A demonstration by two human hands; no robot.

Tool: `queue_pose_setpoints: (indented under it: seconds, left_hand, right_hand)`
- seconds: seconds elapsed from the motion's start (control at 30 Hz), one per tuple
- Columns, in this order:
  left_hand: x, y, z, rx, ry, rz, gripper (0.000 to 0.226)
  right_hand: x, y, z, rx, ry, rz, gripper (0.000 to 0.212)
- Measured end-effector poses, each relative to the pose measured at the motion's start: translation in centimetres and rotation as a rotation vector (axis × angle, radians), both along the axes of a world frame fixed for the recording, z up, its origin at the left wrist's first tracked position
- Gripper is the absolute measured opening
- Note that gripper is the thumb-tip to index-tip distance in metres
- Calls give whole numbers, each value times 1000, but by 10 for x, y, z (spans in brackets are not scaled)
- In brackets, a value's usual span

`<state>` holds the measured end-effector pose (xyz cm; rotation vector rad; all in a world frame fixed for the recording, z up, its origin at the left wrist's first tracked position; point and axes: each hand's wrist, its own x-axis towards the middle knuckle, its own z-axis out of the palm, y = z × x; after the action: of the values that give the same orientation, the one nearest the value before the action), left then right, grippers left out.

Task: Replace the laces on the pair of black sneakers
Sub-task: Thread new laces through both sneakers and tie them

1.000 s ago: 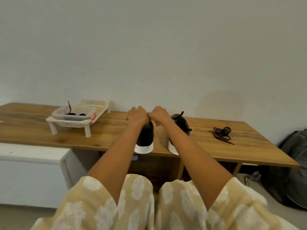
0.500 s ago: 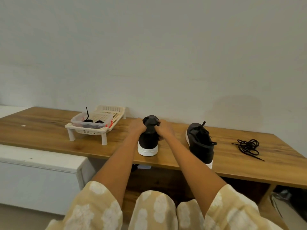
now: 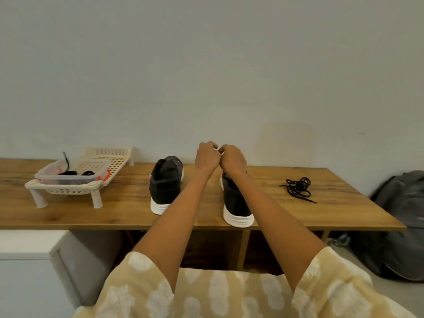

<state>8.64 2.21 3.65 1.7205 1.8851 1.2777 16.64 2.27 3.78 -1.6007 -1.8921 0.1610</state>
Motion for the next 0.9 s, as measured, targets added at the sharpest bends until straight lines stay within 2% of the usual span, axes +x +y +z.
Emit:
queue_pose_setpoints:
  seconds: [0.07,0.1,0.17,0.33,0.47,0.67,0.9]
  left_hand:
    - [19,3,-5,-82,-49,-63,31]
    - [25,3,-7,-144,-26,-108,22]
    - [38,3,-11,-247,31,-172,20]
    - [42,14,-6,-361,34,-247,16]
    - [26,29,-8,-395,21,-310,21]
    - [-7,49,-12,-398,83,-327,29]
    - [-26,52,-3,-427,69,-430,22]
  right_hand:
    - [24,6,1,-70,-8,-28,25]
    - [33,8,0,-122,-13,-33,17]
    - [50,14,-1,-246,10,-59,20]
    - [69,19,-4,-500,204,-51,21]
    - [56,38,-7,-498,192,-21,20]
    - [33,64,-8,-529,41,69,25]
    - [29,68,5,-621,170,140,16]
